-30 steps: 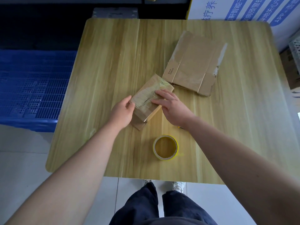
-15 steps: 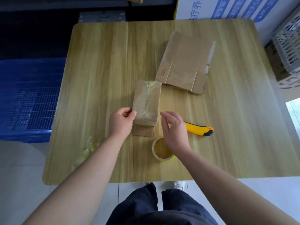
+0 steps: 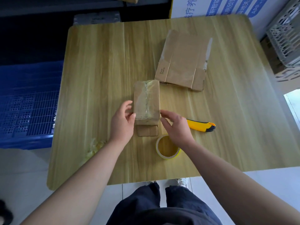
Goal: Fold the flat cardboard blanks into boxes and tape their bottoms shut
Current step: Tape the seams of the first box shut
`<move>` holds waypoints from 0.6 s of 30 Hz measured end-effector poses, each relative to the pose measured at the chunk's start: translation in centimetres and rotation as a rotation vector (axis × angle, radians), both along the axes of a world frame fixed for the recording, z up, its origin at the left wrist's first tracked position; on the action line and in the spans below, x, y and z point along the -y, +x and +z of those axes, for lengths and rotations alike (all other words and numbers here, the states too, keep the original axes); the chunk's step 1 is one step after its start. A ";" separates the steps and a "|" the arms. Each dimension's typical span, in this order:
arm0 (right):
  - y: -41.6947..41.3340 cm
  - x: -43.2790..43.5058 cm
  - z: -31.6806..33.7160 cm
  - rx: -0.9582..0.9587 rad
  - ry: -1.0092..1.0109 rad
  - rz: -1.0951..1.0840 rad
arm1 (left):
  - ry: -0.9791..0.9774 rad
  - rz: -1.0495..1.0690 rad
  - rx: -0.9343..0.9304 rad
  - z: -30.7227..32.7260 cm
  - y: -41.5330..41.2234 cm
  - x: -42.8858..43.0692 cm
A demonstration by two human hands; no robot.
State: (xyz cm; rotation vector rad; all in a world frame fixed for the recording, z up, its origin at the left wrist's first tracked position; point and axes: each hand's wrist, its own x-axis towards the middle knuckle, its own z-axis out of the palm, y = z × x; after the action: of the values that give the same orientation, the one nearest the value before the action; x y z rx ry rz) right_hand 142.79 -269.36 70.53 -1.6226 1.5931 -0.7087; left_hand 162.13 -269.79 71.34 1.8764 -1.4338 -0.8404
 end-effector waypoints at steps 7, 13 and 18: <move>-0.9 2.7 1.4 -0.095 0.001 0.174 | 0.062 -0.217 0.002 0.4 1.1 0.9; -0.8 4.4 1.8 -0.213 -0.039 0.343 | 0.116 -0.304 0.023 0.5 1.7 2.0; -0.8 4.8 1.5 -0.304 -0.070 0.430 | 0.107 -0.399 0.104 0.3 2.2 2.6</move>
State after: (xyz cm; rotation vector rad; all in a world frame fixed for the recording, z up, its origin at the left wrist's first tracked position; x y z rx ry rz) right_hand 141.98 -274.13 72.04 -2.1131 1.3559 -0.3036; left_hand 164.35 -272.38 71.68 1.7572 -1.9004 -1.0343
